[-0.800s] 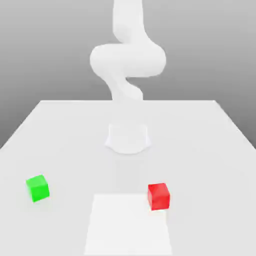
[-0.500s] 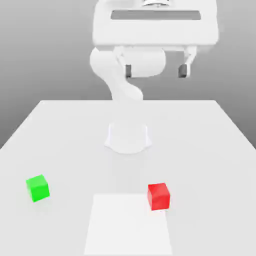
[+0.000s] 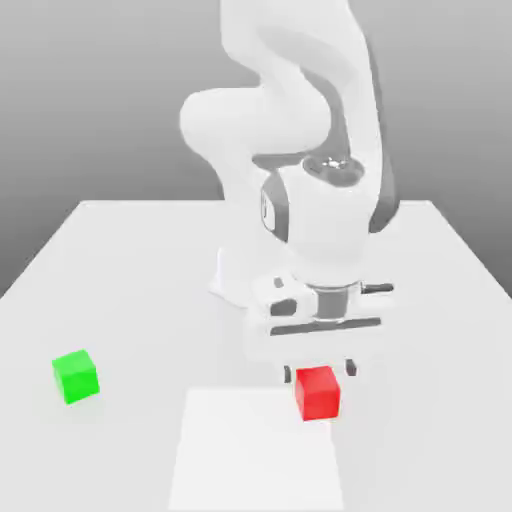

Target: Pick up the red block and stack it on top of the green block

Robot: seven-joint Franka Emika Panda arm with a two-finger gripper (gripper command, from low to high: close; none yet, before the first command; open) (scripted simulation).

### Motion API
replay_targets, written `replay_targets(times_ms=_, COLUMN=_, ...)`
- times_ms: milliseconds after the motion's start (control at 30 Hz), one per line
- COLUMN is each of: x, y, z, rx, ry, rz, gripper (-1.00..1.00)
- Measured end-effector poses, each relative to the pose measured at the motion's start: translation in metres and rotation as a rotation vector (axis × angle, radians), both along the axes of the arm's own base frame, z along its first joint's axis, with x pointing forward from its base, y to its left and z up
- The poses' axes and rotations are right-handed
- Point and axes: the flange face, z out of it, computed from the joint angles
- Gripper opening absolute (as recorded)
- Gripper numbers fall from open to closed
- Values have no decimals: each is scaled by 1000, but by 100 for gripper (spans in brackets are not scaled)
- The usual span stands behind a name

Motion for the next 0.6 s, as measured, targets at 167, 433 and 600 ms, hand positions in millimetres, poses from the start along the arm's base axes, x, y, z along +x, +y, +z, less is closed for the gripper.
replay_targets(times_ms=167, x=-1, y=0, z=-6, rx=0, ry=0, rz=0, gripper=-100)
replay_targets(times_ms=433, x=1, y=1, z=31, rx=-1, ry=-1, rz=2, gripper=-100)
replay_targets(times_ms=600, x=9, y=-30, z=60, rx=-1, ry=-2, rz=-65, gripper=-100)
